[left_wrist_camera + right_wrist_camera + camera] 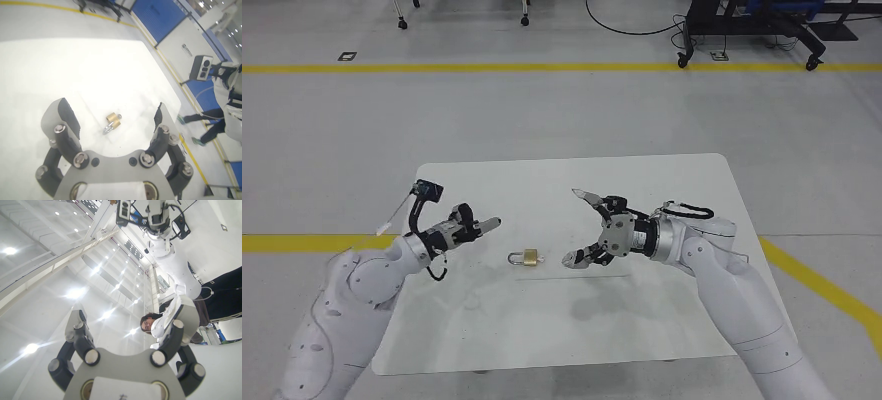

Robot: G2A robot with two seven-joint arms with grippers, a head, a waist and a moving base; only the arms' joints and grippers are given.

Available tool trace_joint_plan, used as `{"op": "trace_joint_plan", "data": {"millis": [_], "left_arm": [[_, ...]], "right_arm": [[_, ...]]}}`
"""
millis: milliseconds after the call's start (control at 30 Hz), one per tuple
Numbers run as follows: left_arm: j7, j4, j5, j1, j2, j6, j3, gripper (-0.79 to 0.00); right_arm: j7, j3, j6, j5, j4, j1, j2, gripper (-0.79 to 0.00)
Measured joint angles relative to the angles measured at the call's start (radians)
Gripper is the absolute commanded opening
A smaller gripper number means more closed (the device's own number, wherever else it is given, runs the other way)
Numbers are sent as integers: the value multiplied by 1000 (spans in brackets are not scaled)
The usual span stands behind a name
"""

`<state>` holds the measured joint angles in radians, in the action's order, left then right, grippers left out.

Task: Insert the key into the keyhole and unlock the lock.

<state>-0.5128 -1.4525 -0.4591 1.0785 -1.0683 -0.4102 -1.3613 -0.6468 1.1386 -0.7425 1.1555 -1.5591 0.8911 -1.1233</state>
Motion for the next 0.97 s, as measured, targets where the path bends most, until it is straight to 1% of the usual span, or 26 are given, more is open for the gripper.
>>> {"op": "trace_joint_plan", "data": {"millis": [33, 67, 167, 233, 267, 333, 367, 467, 533, 667, 833, 967], "left_arm": [[39, -42, -32, 36, 3, 37, -26, 0], [85, -92, -77, 79, 6, 86, -53, 0], [156, -181, -178, 149, 9, 185, -81, 0], [180, -211, -223, 168, 10, 228, -87, 0], [192, -226, -265, 175, 10, 257, -89, 0], [202, -246, -360, 179, 12, 307, -88, 0], [201, -257, -438, 180, 14, 344, -83, 0], [187, -271, -595, 173, 15, 415, -68, 0], [178, -278, -645, 166, 15, 431, -64, 0], [168, -293, -594, 163, 10, 431, -64, 0], [168, -293, -593, 163, 10, 431, -64, 0], [179, -294, -601, 178, 7, 430, -70, 0]], "right_arm": [[33, 10, 56, -38, -3, 4, 1, 0], [73, 23, 144, -101, -10, 10, 4, 0], [112, 60, 337, -273, -20, 30, 15, 0], [122, 90, 441, -373, -18, 47, 23, 0], [152, 111, 508, -447, -17, 60, 28, 0], [225, 136, 593, -576, -20, 84, 35, 0], [283, 149, 635, -666, -25, 100, 39, 0], [396, 172, 676, -840, -35, 137, 46, 0], [398, 183, 656, -882, -38, 150, 49, 0], [384, 186, 649, -874, -39, 151, 49, 0], [385, 186, 650, -875, -39, 151, 49, 0], [394, 194, 653, -926, -46, 173, 47, 0]]}}
